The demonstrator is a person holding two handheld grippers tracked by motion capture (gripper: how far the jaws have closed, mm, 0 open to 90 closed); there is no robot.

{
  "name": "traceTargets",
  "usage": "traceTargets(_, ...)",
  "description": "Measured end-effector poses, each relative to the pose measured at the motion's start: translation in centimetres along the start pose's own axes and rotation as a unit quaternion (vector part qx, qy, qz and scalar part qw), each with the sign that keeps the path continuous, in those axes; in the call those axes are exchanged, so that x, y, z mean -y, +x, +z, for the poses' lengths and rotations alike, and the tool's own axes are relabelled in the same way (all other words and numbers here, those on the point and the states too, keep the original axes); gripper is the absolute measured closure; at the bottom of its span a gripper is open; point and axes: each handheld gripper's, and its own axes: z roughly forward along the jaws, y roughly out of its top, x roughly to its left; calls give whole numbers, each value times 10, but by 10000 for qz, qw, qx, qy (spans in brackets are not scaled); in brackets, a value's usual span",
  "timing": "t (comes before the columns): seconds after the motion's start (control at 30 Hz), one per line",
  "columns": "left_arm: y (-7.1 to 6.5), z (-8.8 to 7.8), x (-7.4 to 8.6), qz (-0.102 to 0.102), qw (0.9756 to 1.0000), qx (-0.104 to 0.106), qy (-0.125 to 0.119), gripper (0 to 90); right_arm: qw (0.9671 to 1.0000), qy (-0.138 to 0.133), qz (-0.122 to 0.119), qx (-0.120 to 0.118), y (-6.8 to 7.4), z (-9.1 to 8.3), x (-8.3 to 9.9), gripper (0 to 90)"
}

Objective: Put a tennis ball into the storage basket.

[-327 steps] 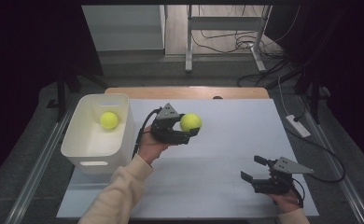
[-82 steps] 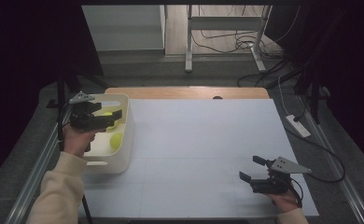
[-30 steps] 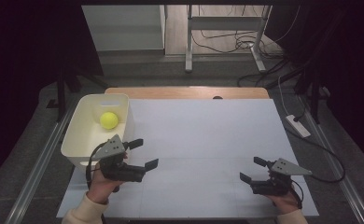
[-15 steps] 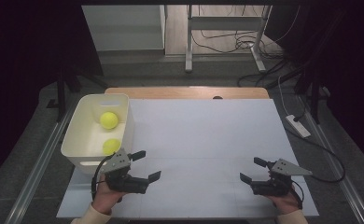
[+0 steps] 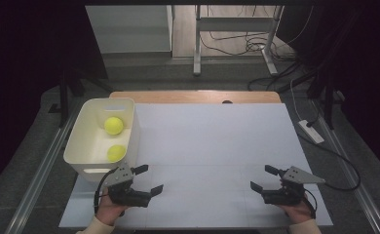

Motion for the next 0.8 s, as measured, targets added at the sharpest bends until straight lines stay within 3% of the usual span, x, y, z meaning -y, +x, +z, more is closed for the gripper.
traceTargets(0.4, 8, 5, 20, -43, 9999, -58, 153, 96, 10000, 33, 6, -50, 0, -2, 3, 121)
traceTargets(0.8, 12, 4, 21, -112, 9998, -88, 110, 96, 9999, 119, -4, -110, 0, -2, 5, 120)
